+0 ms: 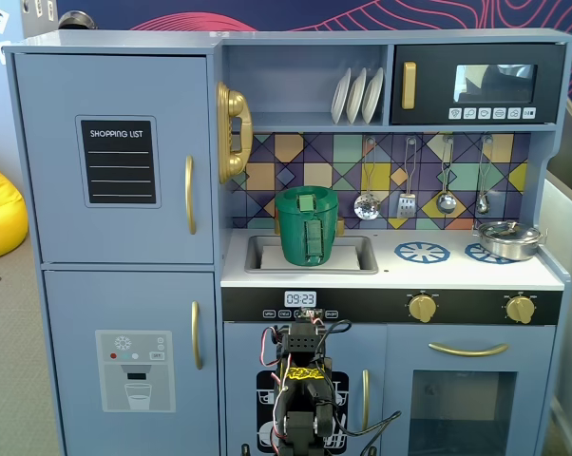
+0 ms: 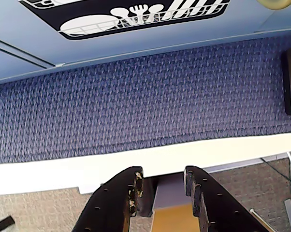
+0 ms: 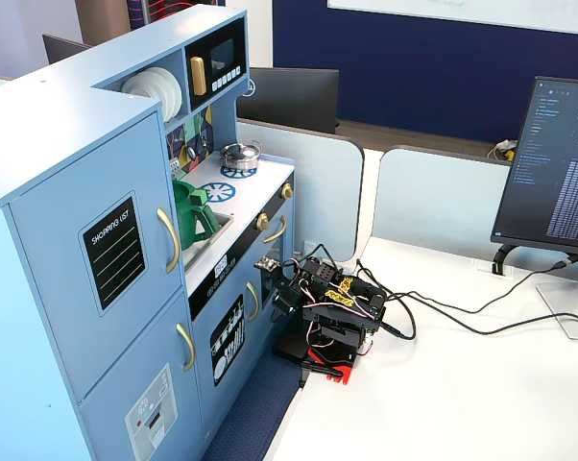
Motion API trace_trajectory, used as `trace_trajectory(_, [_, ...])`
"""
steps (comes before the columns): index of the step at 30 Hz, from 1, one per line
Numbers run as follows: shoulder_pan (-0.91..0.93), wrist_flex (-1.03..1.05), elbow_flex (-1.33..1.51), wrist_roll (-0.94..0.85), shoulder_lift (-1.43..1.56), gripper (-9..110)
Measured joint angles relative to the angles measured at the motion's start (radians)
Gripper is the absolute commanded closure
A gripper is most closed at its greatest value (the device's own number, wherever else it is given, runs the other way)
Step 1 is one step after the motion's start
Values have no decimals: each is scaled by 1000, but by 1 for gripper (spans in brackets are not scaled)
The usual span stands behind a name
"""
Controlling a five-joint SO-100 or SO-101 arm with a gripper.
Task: Close the left cabinet door
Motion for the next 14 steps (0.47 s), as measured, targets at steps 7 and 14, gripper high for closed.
trace_trajectory(7, [-12,0,0,0,2,101])
trace_trajectory(14, [-12,0,0,0,2,101])
